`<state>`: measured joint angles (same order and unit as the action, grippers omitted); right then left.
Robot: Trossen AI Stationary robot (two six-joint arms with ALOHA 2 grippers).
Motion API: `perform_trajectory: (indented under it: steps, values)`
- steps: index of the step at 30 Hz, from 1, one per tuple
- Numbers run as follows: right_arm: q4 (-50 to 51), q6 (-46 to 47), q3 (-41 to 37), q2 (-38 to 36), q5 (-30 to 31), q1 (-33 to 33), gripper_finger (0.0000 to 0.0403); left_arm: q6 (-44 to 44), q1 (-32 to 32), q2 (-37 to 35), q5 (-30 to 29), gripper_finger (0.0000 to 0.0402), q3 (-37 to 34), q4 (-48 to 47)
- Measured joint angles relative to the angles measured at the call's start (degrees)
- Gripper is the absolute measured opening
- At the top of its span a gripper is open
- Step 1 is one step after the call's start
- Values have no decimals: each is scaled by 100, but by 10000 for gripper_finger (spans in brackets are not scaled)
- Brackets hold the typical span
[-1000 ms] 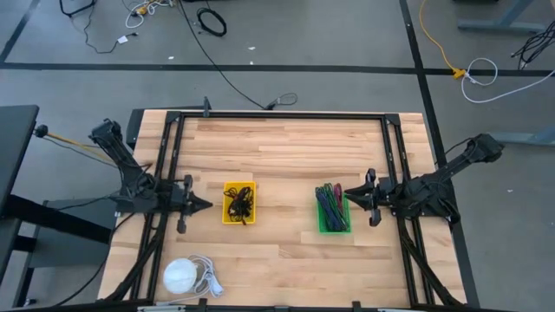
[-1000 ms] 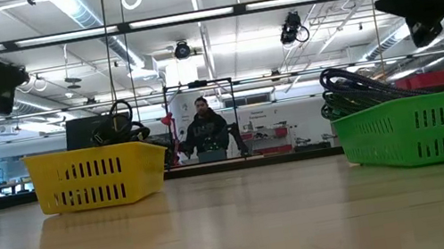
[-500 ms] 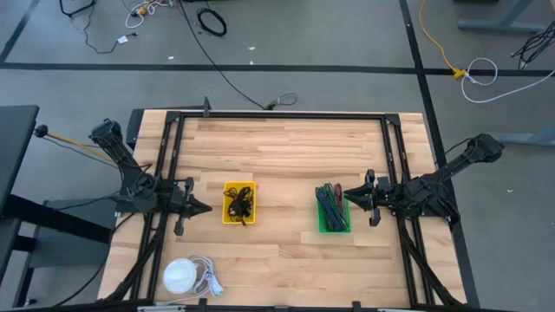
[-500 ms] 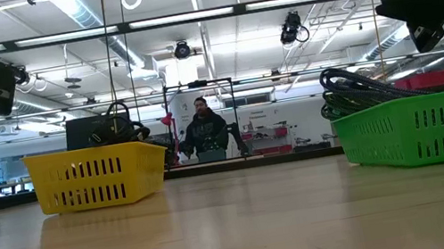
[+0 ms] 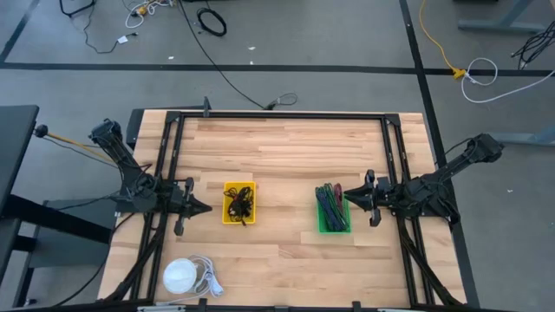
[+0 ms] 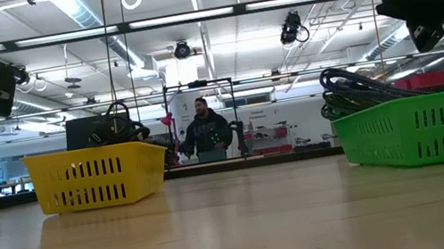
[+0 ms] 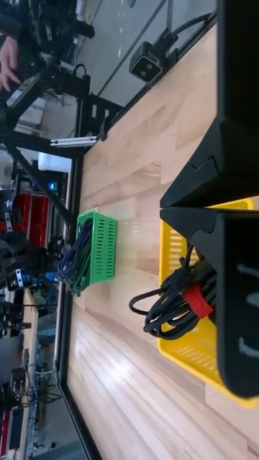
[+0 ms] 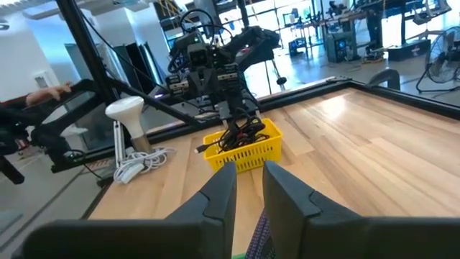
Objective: Pick & Place USB Port
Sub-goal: Return to Home Position
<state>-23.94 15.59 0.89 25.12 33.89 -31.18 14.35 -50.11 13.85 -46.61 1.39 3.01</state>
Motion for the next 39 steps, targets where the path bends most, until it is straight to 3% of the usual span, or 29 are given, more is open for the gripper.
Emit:
perform_trajectory:
  steps: [8, 21, 35, 39]
  values:
    - [63, 0, 0, -679, -39, 188, 72, 1, 523, -193, 215, 14, 0, 11]
    - [100, -2, 7, -2511, -31, 1719, 72, 37, 3171, -1375, 370, 14, -89, 260]
    - [147, -4, 9, -2514, 5, 3236, 72, 46, 5038, -1377, 293, 14, -92, 393]
    - [221, -4, 7, -2514, 72, 3373, 72, 46, 5397, -1381, 293, 14, -92, 396]
